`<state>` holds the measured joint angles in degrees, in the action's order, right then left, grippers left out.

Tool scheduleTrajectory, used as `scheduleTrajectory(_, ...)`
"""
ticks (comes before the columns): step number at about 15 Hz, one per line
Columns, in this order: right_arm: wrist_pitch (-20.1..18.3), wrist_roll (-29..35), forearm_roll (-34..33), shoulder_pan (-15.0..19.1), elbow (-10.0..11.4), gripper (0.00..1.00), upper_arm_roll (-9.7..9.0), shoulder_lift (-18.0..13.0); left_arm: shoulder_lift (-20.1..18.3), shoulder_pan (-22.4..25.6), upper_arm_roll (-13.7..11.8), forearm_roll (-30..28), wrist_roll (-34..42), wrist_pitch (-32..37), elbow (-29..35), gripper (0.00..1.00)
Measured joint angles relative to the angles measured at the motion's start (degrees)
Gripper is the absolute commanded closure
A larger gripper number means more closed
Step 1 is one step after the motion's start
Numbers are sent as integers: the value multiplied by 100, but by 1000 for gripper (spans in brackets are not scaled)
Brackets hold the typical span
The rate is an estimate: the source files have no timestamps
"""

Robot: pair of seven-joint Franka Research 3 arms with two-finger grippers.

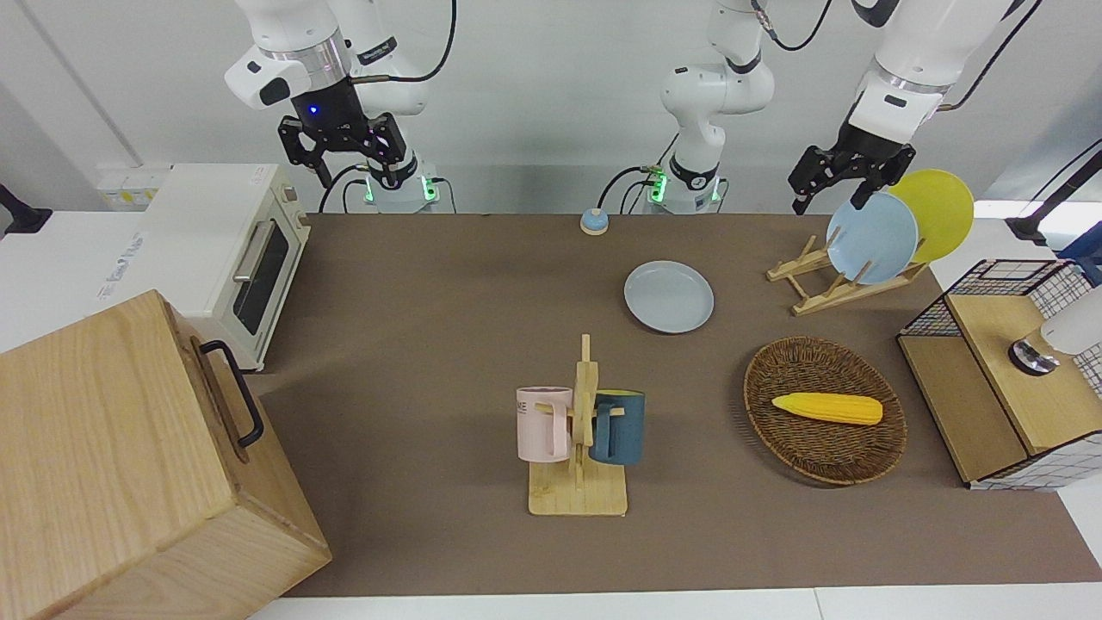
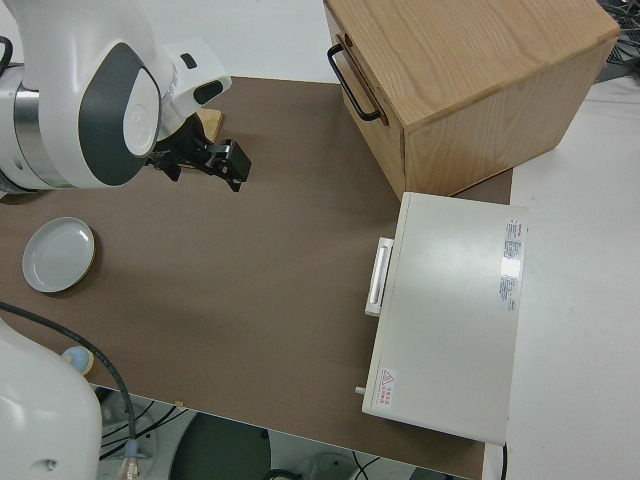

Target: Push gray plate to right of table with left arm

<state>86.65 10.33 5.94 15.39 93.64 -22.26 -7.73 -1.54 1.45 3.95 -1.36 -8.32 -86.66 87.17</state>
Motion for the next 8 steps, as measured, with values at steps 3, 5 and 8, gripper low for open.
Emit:
scheduleTrajectory(3, 0, 0, 0, 0, 0, 5, 1, 0, -5, 104, 59, 0, 8, 1, 0, 9)
scheduleTrajectory(5, 0, 0, 0, 0, 0, 5, 0, 0, -7, 104, 103, 0, 8, 0, 0, 9)
scheduleTrajectory(8, 0, 0, 0, 0, 0, 5, 0, 0, -14, 112, 110, 0, 8, -2, 0, 9)
